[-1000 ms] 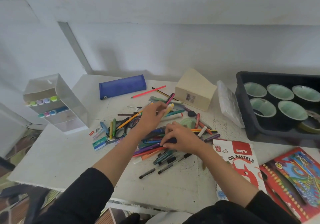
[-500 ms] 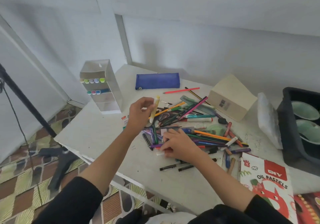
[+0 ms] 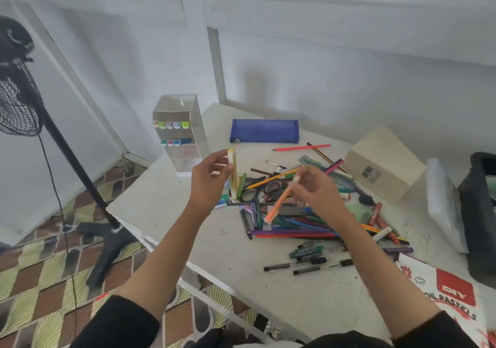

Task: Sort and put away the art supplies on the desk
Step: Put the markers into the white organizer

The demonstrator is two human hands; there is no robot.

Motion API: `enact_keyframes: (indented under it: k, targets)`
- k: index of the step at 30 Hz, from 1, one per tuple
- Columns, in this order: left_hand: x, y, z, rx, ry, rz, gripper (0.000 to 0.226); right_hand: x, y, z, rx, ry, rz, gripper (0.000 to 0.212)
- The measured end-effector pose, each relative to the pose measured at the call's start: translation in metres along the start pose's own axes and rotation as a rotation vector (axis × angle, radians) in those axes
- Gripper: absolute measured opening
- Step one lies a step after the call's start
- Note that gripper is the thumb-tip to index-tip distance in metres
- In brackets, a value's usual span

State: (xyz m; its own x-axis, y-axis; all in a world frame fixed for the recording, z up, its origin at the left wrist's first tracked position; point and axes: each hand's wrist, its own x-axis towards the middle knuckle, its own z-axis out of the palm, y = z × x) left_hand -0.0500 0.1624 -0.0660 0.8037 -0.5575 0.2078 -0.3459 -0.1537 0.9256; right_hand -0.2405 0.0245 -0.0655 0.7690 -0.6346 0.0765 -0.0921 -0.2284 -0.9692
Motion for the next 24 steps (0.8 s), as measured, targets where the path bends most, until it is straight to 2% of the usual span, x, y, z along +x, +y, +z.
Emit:
enact_keyframes:
  k: [4, 7, 11, 14, 16, 19, 22, 24]
  targets:
    - [0.0, -0.01, -0.012, 0.018, -0.016, 0.001, 0.022, 0.003, 0.009, -0.002, 0.355, 0.21, 0.176, 0.008]
    - [0.005, -0.015, -0.025, 0.003, -0.035, -0.001, 0.021, 0.0, 0.012, 0.01, 0.588, 0.291, 0.319, 0.012]
    - [0.013, -0.018, -0.048, 0.003, -0.098, -0.02, 0.015, 0.004, 0.008, 0.038, 0.769, 0.301, 0.398, 0.019]
    - [0.021, -0.02, -0.067, 0.0, -0.12, -0.007, 0.014, 0.012, -0.001, 0.062, 0.87, 0.206, 0.459, 0.003]
    - [0.026, -0.02, -0.081, -0.009, -0.122, 0.009, 0.014, 0.018, -0.01, 0.078, 0.875, 0.102, 0.476, 0.011]
    - [0.035, -0.024, -0.101, -0.003, -0.117, 0.049, 0.02, 0.028, -0.023, 0.104, 0.732, 0.004, 0.503, 0.025]
    - [0.043, -0.026, -0.119, -0.024, -0.107, 0.1, 0.021, 0.038, -0.03, 0.125, 0.687, -0.018, 0.51, 0.035]
    - [0.048, -0.026, -0.13, -0.048, -0.105, 0.136, 0.02, 0.047, -0.042, 0.138, 0.702, 0.029, 0.521, 0.027]
